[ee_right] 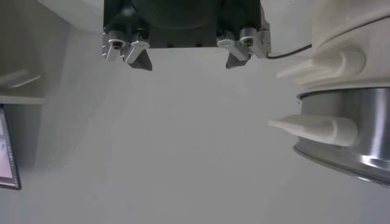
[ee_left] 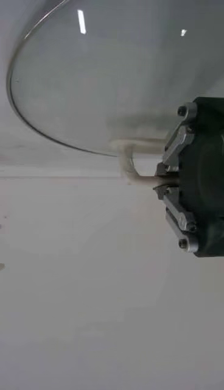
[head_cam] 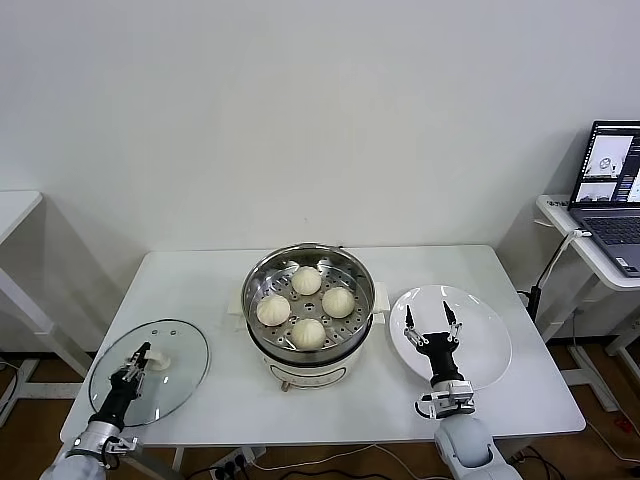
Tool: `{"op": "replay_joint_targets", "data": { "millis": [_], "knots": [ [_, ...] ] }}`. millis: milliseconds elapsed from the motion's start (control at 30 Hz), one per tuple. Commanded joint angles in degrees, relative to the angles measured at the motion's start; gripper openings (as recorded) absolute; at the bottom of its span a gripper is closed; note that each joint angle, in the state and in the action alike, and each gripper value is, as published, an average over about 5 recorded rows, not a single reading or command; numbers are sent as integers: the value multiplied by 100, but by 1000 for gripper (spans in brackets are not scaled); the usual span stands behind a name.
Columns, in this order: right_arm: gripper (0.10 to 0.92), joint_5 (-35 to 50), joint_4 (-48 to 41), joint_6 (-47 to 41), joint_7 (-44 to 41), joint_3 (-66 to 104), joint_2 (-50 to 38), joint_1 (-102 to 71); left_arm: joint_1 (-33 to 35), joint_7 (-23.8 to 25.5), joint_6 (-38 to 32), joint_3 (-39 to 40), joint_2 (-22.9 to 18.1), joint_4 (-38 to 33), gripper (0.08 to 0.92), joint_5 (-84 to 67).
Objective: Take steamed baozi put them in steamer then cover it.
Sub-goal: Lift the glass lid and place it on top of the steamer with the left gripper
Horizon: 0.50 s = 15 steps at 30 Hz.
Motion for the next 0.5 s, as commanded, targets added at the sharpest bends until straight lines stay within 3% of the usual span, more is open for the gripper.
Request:
{"op": "replay_joint_targets", "data": {
  "millis": [33,267,500],
  "knots": [
    [823,-25,39,9,1,11,14,-17,450,446,664,-328,167,-2300,189,-1045],
    [823,-53,107,9,1,26,67,-60,455,1044,1777,-145,247,-4148,189,-1527],
    [823,-83,157,-23,9,84,97,-94,129,1681,3066,1693,52,-5375,189,-1520]
  ]
}}
